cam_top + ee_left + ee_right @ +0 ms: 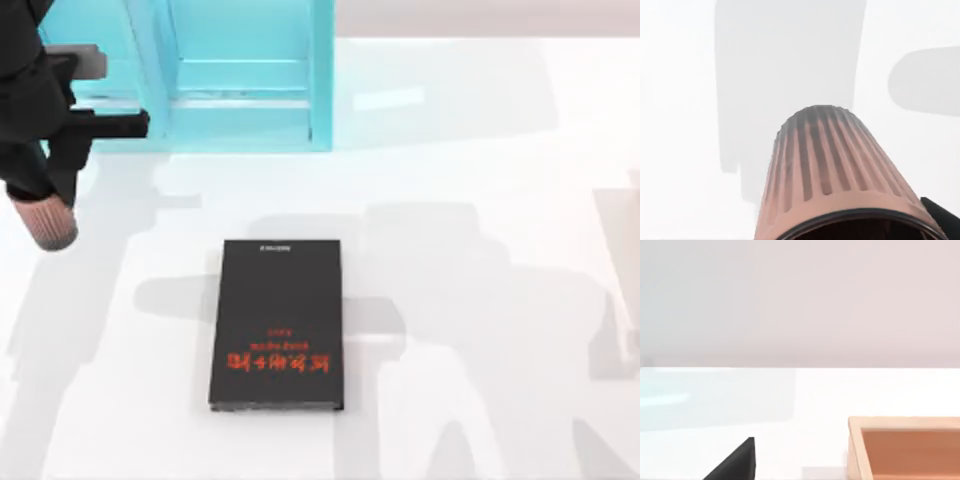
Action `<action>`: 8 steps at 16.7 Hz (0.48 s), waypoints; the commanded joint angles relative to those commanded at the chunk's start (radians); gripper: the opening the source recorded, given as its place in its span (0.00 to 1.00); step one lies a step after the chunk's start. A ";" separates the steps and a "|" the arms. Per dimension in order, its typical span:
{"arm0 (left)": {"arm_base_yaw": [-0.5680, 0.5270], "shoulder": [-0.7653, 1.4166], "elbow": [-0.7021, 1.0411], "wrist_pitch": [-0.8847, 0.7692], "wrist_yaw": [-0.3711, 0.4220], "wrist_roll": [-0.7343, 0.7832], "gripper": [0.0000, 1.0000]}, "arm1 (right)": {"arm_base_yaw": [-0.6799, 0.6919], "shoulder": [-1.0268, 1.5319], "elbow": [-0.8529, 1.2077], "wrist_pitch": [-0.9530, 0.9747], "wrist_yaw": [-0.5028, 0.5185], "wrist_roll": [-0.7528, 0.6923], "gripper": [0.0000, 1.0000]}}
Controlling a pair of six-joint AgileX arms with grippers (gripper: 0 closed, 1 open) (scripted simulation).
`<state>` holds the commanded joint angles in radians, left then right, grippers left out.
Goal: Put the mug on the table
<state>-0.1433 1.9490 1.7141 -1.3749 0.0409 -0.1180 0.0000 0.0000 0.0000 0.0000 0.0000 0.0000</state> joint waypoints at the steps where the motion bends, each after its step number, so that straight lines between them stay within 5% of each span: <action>1: 0.052 -0.017 -0.010 -0.008 0.004 0.053 0.00 | 0.000 0.000 0.000 0.000 0.000 0.000 1.00; 8: 0.156 -0.060 -0.034 -0.023 0.014 0.156 0.00 | 0.000 0.000 0.000 0.000 0.000 0.000 1.00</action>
<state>0.0127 1.8886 1.6796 -1.3983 0.0550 0.0383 0.0000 0.0000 0.0000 0.0000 0.0000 0.0000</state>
